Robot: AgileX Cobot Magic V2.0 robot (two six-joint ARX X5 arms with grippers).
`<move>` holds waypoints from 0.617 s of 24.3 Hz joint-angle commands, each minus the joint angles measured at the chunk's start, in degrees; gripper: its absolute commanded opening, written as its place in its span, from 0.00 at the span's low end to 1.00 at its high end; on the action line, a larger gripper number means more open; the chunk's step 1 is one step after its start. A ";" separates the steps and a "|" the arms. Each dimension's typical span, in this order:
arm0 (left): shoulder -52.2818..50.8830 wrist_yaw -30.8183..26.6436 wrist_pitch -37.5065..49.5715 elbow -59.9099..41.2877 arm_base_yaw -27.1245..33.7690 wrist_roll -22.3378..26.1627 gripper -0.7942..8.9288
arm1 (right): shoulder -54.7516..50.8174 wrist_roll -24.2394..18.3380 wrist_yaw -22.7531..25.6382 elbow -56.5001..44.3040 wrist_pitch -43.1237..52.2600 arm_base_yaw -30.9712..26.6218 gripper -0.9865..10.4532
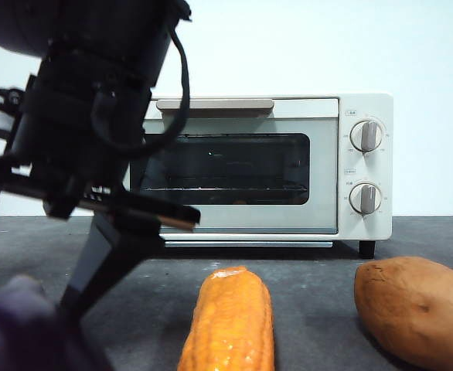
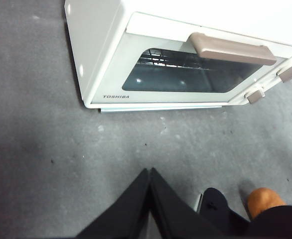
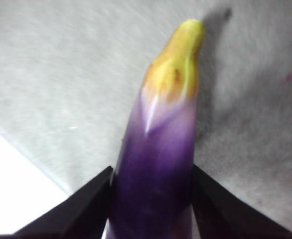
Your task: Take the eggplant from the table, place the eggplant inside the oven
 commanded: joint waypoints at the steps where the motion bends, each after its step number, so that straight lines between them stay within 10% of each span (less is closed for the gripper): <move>1: 0.35 0.09 1.49 1.36 -0.22 0.72 0.09 | -1.22 -7.52 0.07 5.27 -4.13 0.96 0.25; 7: 1.05 0.13 5.42 2.25 -0.33 -1.62 0.09 | -5.38 -20.96 2.99 16.48 -27.58 1.68 0.25; 13: 7.34 0.15 6.56 8.24 -2.01 -1.44 0.09 | -16.04 -23.45 27.23 16.37 -43.47 1.86 0.25; 15: 9.42 0.13 7.65 9.35 -3.04 -1.42 0.09 | -19.45 -23.54 28.57 16.26 -43.45 1.86 0.25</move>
